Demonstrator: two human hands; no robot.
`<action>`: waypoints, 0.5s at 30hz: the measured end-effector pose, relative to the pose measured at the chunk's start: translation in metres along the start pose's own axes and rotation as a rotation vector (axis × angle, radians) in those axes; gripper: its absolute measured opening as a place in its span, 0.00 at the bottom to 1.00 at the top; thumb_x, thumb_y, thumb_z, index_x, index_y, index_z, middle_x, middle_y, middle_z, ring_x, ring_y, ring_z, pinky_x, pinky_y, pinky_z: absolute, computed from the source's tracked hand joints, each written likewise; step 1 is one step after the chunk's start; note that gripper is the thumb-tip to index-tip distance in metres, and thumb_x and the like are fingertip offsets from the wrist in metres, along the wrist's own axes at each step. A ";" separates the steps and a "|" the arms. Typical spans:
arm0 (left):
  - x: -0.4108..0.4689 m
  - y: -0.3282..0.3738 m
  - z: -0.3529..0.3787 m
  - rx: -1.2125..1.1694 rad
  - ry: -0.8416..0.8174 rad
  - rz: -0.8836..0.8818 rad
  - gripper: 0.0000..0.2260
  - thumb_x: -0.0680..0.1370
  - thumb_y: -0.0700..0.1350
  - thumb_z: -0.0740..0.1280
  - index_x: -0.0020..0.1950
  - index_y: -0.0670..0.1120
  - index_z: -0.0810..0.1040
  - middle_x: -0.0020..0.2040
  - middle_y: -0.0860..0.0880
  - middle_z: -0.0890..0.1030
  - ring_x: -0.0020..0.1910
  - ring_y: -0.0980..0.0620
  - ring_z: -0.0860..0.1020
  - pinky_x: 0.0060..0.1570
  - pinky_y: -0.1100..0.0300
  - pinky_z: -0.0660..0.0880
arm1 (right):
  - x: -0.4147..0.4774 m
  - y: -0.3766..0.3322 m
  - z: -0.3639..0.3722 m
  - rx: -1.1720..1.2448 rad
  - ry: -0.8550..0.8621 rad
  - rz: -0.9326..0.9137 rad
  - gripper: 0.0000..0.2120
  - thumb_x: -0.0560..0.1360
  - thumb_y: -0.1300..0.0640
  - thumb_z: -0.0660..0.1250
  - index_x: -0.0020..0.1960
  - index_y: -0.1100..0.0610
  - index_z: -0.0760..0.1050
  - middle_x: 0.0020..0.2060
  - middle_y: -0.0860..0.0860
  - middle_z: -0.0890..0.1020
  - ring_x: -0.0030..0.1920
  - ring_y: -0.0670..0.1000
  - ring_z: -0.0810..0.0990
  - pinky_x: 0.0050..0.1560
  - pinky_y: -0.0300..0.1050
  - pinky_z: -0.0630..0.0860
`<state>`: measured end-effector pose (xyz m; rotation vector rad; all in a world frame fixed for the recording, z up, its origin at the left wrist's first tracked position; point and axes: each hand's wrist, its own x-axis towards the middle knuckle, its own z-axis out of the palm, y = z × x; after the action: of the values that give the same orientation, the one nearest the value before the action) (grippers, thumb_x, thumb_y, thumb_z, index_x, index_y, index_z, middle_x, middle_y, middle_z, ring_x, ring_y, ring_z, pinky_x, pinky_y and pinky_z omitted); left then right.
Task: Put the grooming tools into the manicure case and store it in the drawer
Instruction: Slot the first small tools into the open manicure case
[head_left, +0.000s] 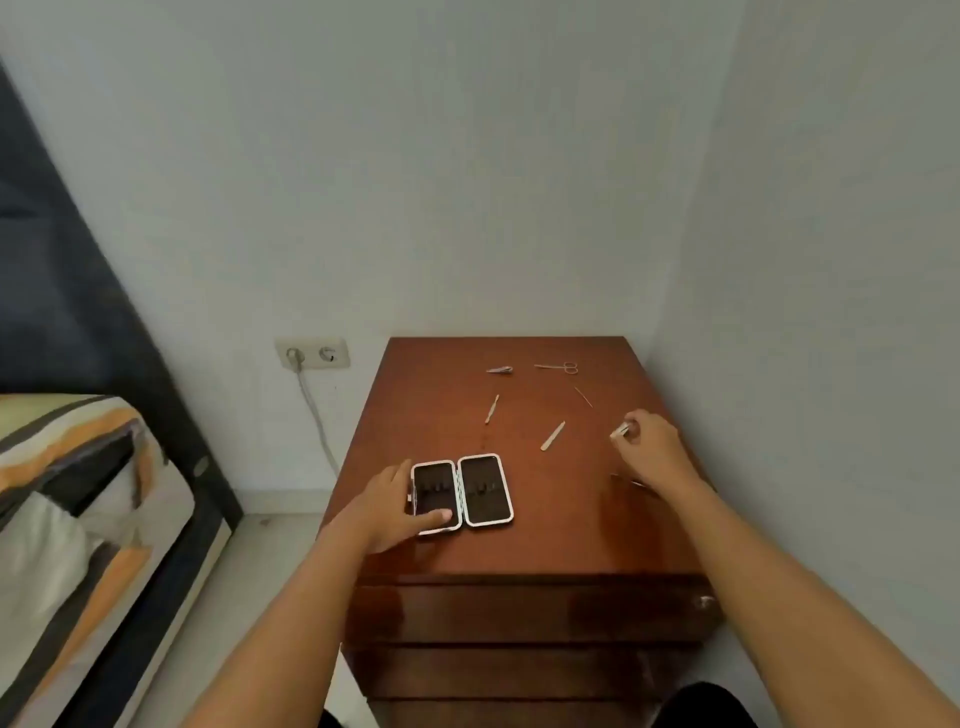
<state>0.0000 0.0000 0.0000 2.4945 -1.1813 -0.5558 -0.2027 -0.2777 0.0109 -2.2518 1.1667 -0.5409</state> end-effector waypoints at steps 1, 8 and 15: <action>0.004 -0.004 0.004 -0.022 -0.029 -0.006 0.49 0.67 0.69 0.65 0.77 0.46 0.46 0.78 0.46 0.51 0.76 0.48 0.50 0.73 0.50 0.52 | 0.007 0.005 0.004 0.010 0.012 0.022 0.18 0.73 0.58 0.66 0.61 0.63 0.73 0.56 0.62 0.77 0.58 0.61 0.76 0.60 0.52 0.71; 0.023 -0.014 0.019 -0.054 0.089 0.143 0.54 0.60 0.75 0.63 0.77 0.49 0.47 0.78 0.50 0.49 0.76 0.55 0.46 0.72 0.58 0.41 | 0.044 0.013 0.020 -0.023 0.028 0.115 0.23 0.74 0.53 0.68 0.64 0.64 0.70 0.59 0.62 0.75 0.61 0.62 0.73 0.62 0.54 0.70; 0.034 -0.013 0.026 -0.016 0.193 0.187 0.55 0.59 0.78 0.58 0.77 0.48 0.50 0.78 0.51 0.52 0.76 0.56 0.49 0.72 0.60 0.42 | 0.063 0.004 0.040 -0.075 0.031 0.070 0.08 0.72 0.66 0.64 0.50 0.64 0.79 0.50 0.65 0.79 0.53 0.64 0.77 0.57 0.52 0.72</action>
<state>0.0160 -0.0226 -0.0358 2.3302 -1.3087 -0.2683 -0.1478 -0.3213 -0.0159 -2.2631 1.2962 -0.5136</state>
